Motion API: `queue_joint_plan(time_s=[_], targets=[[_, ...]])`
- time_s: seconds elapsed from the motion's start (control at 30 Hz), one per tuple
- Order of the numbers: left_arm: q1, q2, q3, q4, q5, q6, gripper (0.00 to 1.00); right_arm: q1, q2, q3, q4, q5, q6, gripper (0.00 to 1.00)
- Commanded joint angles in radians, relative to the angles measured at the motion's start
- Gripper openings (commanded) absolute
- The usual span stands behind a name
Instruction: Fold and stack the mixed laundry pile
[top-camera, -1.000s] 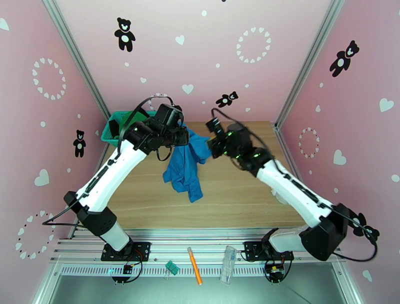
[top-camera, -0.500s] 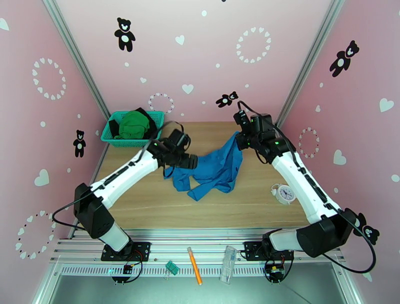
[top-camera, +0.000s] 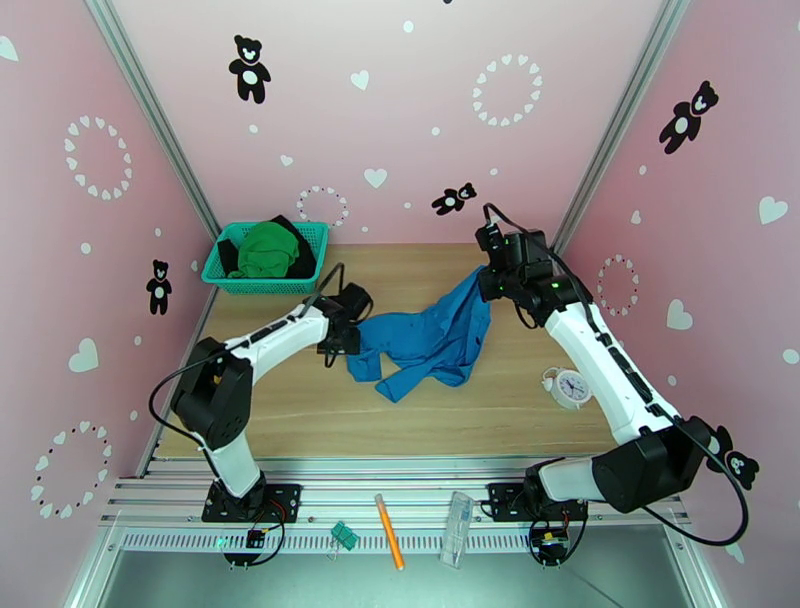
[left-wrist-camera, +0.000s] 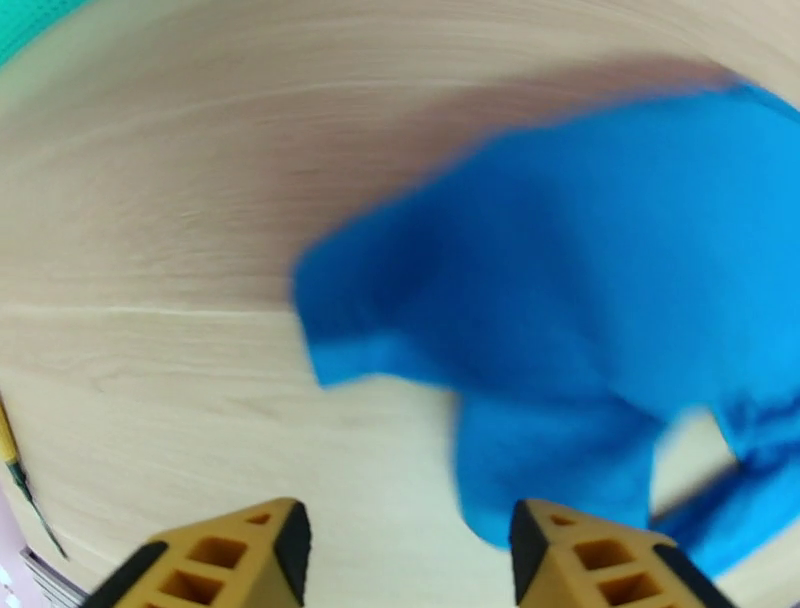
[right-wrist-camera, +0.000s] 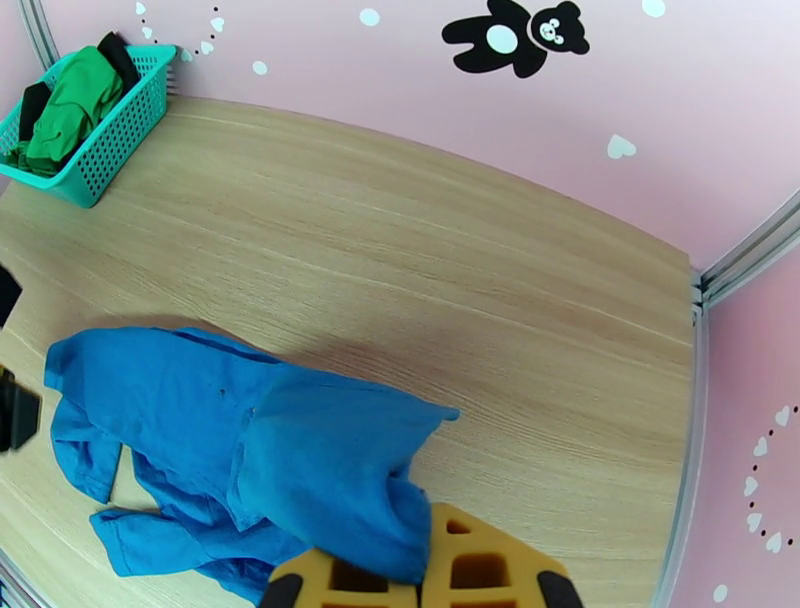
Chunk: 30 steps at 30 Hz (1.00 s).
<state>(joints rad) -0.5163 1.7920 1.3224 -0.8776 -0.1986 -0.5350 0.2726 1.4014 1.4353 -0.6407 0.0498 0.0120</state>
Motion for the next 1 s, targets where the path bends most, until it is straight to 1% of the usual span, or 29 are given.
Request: queue_joint_plan(time_s=[0.0,0.13,0.23,0.43,0.53,0.63,0.73,0.83,0.93,0.97], targets=[[0.054,0.008,-0.02,0.063,0.091,-0.056,0.53,-0.003,-0.02,-0.028,-0.009,0.004,0.016,0.0],[0.1,0.038,-0.042,0.094,0.156,-0.075,0.48,-0.003,-0.02,-0.038,-0.008,0.003,0.019,0.0],[0.104,0.066,-0.056,0.123,0.193,-0.08,0.47,-0.003,-0.014,-0.04,-0.007,0.002,0.023,0.0],[0.109,0.116,-0.08,0.15,0.169,-0.089,0.47,-0.004,-0.008,-0.052,-0.004,-0.017,0.034,0.0],[0.111,0.155,-0.078,0.16,0.159,-0.087,0.49,-0.003,-0.012,-0.064,-0.001,-0.019,0.038,0.0],[0.113,0.201,-0.071,0.176,0.143,-0.083,0.48,-0.003,-0.02,-0.075,0.0,-0.025,0.045,0.0],[0.115,0.245,-0.047,0.184,0.119,-0.076,0.39,-0.003,-0.031,-0.088,0.002,-0.032,0.051,0.0],[0.12,0.275,-0.008,0.182,0.103,-0.062,0.28,-0.003,-0.046,-0.099,0.001,-0.034,0.055,0.0],[0.12,0.295,0.032,0.175,0.093,-0.047,0.12,-0.003,-0.062,-0.113,0.0,-0.037,0.062,0.0],[0.121,0.298,0.048,0.17,0.089,-0.043,0.02,-0.003,-0.066,-0.118,0.001,-0.039,0.064,0.0]])
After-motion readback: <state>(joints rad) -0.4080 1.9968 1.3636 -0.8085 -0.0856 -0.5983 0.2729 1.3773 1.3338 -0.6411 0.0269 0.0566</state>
